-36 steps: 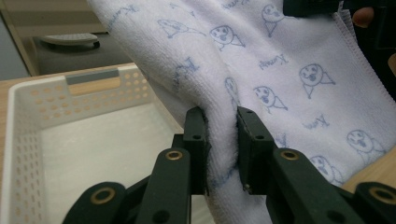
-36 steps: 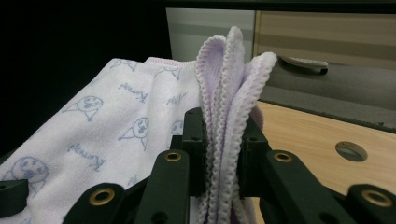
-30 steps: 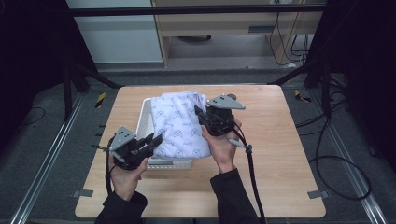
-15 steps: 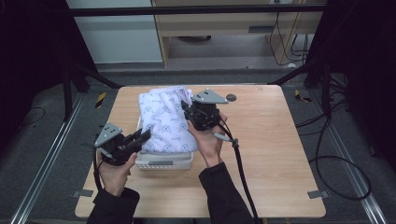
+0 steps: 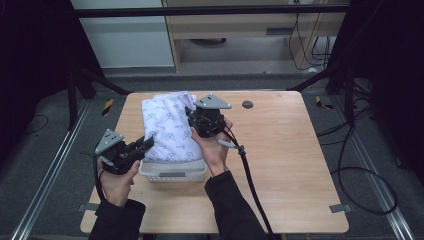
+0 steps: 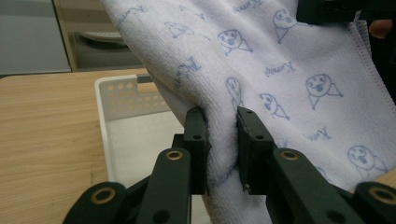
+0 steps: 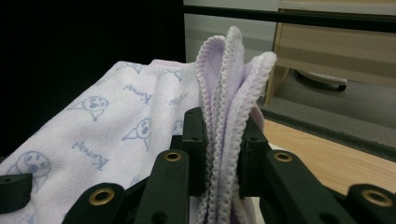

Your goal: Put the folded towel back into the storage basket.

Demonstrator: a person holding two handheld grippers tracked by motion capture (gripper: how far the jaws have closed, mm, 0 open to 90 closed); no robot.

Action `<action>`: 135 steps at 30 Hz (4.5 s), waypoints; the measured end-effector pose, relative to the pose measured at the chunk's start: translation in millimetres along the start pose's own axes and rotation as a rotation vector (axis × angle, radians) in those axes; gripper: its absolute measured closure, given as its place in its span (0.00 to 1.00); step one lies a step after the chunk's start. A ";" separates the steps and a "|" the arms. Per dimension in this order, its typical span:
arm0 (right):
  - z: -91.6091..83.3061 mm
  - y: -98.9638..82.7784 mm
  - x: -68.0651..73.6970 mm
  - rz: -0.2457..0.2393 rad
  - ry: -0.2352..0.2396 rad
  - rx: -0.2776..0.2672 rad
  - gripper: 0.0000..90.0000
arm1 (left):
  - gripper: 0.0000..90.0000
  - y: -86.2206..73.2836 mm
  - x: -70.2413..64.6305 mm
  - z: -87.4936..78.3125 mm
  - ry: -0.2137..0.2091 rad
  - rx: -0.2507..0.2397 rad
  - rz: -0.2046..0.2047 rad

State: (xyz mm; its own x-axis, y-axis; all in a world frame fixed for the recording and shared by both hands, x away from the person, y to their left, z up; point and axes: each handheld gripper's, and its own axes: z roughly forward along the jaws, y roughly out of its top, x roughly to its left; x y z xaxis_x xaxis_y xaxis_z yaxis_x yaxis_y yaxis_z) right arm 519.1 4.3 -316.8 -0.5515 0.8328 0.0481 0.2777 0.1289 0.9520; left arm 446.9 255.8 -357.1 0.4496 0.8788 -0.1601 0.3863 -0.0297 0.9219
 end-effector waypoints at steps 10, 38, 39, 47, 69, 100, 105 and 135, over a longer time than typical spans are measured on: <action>14.6 -4.0 5.2 0.005 0.004 0.012 0.86 | 0.83 -3.8 9.2 4.2 0.030 0.016 -0.009; 49.5 -38.2 -2.7 0.038 -0.017 0.092 0.86 | 0.83 -23.5 23.1 31.8 0.058 0.124 0.000; 50.2 -39.3 -3.2 0.037 -0.018 0.092 0.86 | 0.83 -24.4 23.3 33.2 0.060 0.128 0.000; 58.7 -52.5 -7.5 0.046 -0.022 0.112 0.86 | 0.83 -32.1 25.2 43.4 0.069 0.162 0.009; 78.8 -82.5 -14.8 0.074 -0.030 0.188 0.85 | 0.83 -51.6 25.1 65.3 0.113 0.248 0.049; 81.5 -90.5 -21.7 0.023 -0.070 0.244 0.53 | 0.63 -48.6 23.2 63.9 0.129 0.232 0.056; 69.2 -87.7 -26.5 0.055 -0.030 0.232 0.45 | 0.60 -44.1 25.1 57.7 0.124 0.210 0.046; -82.4 -133.9 -96.2 0.115 -0.025 0.057 0.18 | 0.41 -46.2 24.4 23.7 0.054 0.124 0.115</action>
State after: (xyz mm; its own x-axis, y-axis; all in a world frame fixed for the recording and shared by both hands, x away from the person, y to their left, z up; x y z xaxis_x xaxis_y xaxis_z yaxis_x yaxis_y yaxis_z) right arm 470.1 -137.5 -423.9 -0.4941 0.8567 0.1482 0.3826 0.0611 0.9219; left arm 459.0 267.4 -411.9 0.4544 0.8902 -0.0336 0.4327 -0.1877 0.8818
